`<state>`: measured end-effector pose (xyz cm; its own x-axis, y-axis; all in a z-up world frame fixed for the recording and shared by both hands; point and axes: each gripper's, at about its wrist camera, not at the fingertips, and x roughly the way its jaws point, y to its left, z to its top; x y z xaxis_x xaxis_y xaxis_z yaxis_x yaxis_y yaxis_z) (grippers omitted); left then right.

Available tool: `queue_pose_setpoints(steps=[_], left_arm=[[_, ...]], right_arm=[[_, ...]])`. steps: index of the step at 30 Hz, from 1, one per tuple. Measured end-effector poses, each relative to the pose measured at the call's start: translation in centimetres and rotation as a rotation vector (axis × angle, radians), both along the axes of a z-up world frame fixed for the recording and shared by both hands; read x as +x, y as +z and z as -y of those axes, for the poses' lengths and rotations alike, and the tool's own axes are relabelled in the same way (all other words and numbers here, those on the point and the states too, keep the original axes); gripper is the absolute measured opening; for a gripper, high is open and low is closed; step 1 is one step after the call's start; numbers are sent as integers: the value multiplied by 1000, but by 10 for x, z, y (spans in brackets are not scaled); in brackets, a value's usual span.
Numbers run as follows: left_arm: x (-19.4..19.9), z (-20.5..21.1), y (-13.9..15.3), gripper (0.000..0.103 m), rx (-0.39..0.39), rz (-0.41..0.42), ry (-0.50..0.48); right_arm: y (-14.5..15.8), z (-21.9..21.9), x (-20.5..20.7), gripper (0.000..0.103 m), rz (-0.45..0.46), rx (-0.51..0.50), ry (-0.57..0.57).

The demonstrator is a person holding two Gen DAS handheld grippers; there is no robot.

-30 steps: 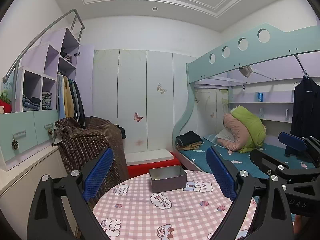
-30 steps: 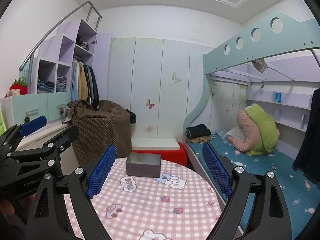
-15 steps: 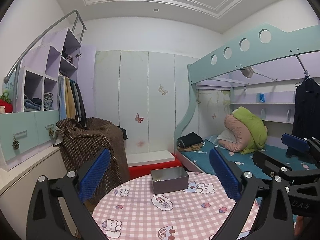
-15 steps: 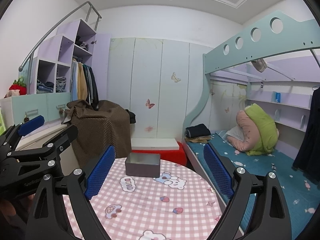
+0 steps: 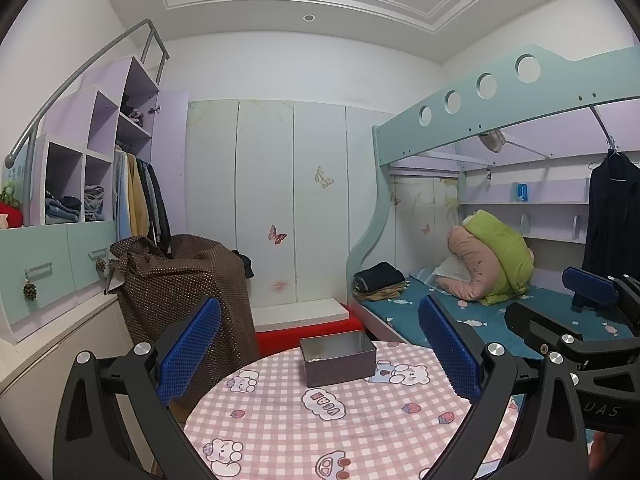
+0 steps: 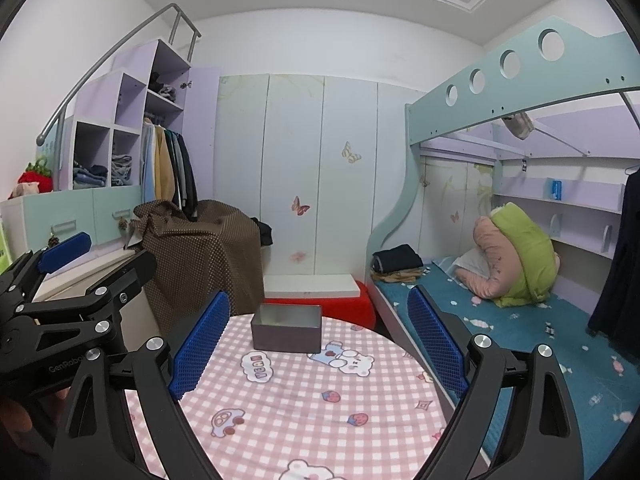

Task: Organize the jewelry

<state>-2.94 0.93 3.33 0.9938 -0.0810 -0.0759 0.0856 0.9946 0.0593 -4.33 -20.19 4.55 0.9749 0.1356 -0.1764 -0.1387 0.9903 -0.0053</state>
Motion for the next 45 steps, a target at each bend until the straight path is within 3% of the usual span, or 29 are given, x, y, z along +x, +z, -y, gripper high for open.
queue_pose_setpoints(steps=[45], left_arm=[[3,0,-6,96,5,-5,-5]], right_arm=[[-4,1,1,88,-13,12,-7]])
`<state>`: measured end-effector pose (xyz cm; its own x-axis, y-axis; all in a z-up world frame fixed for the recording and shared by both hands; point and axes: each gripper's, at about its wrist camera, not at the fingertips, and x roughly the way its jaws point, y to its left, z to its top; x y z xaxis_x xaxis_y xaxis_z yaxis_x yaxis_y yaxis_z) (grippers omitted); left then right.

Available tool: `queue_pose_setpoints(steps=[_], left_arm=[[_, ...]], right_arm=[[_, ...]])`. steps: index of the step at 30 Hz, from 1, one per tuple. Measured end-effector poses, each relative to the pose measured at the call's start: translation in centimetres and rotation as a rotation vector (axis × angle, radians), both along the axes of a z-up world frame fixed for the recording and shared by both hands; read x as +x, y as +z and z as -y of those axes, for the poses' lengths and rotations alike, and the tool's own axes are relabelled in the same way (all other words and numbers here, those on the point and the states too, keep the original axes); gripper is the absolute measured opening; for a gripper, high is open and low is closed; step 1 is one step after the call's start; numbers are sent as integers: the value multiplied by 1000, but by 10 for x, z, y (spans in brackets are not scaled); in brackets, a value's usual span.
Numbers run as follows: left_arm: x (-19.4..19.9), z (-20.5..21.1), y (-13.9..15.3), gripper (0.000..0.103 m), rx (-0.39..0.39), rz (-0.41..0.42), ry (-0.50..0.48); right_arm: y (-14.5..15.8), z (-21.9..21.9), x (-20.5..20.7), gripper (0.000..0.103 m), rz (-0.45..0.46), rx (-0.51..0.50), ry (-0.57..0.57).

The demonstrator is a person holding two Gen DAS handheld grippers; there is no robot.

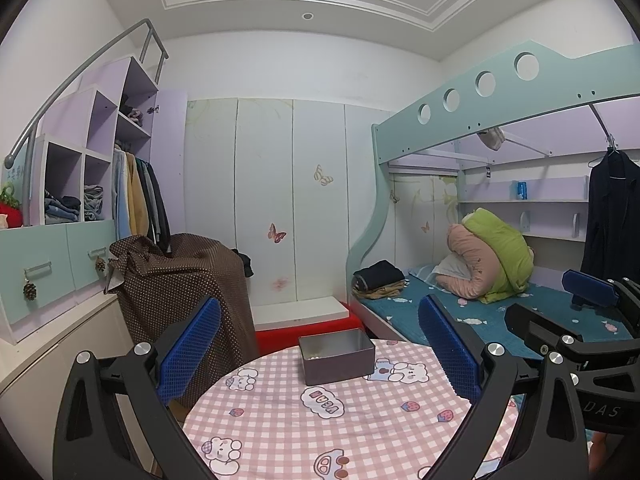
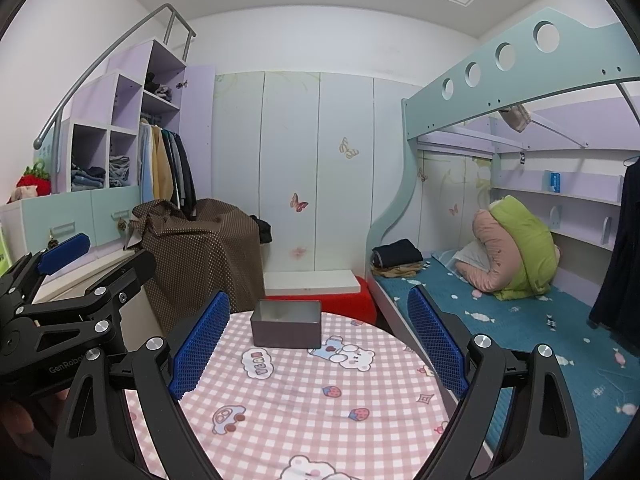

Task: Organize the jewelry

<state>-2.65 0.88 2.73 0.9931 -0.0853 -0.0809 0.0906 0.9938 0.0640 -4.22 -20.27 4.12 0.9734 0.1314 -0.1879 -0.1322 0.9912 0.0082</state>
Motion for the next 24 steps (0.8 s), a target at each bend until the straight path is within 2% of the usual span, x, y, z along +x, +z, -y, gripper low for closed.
queue_pose_setpoints(steps=[8,24], left_arm=[[-2,-1,-1,96,6,16,1],[9,-1,-3,96,20,-11,-7]], right_arm=[[1,-1,0,88,0,3,3],[1,-4,7,88,-18,0,-7]])
